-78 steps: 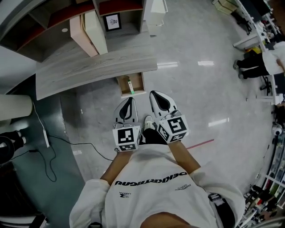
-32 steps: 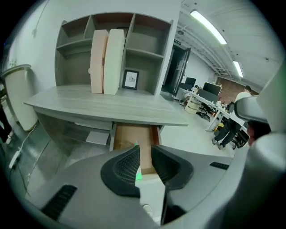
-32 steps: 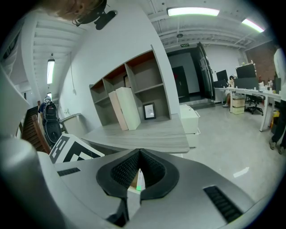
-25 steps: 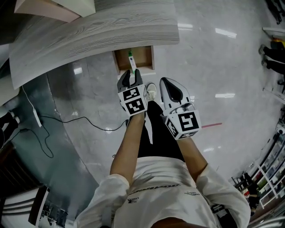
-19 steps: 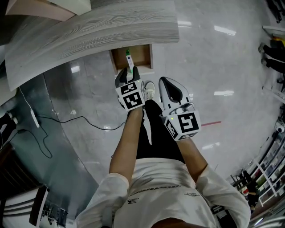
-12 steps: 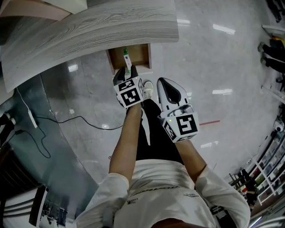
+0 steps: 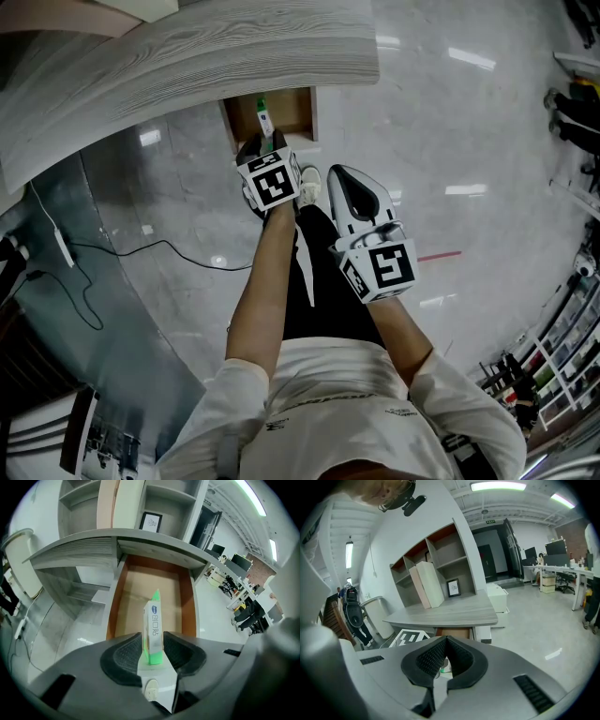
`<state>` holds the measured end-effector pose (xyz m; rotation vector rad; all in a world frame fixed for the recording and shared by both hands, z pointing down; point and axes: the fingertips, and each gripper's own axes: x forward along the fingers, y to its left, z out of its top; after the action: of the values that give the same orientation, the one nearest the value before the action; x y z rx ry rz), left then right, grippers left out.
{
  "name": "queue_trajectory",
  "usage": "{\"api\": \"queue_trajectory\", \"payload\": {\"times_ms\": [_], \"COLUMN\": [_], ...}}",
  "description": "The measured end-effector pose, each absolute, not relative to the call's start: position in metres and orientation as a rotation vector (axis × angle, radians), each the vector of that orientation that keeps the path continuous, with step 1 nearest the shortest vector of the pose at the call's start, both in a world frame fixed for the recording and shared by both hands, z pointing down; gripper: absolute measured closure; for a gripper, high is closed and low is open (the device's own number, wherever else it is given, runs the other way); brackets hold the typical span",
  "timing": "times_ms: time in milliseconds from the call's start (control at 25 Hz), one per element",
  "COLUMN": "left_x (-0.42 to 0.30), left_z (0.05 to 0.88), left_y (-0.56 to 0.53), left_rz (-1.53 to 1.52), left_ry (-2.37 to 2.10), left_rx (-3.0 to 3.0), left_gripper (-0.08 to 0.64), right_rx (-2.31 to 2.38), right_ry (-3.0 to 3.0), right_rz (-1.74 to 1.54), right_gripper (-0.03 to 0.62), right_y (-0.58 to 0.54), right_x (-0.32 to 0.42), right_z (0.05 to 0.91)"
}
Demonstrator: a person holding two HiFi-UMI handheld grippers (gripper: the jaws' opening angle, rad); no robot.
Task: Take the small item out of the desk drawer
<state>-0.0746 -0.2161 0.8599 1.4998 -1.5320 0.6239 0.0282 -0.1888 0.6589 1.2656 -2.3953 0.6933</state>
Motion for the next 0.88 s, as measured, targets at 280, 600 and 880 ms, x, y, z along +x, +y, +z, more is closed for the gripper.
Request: {"api": "queue_trajectory", "payload": {"times_ms": [280, 600, 880], "left_x": [-0.073, -0.075, -0.08], "left_z": [0.867, 0.869, 0.855], "left_y": [-0.213, -0.215, -0.219], "left_rz": [0.65, 0.644, 0.641], "left_ry": [-1.498, -1.517, -1.519], "left_rx": [1.474, 1.476, 1.506], "left_gripper": [0.431, 0.463, 0.465], "right_rx": [1.283, 1.306, 1.311], "right_ry": [-2.374, -2.345, -2.342], "right_rz": [0.704, 0.726, 0.719], "right_gripper": [0.561, 0.561, 0.561], "right_y": [-0.187, -0.182, -0.184], "right_x": [0.036, 0.043, 0.047], "right_z": [0.663, 0.673, 0.662]}}
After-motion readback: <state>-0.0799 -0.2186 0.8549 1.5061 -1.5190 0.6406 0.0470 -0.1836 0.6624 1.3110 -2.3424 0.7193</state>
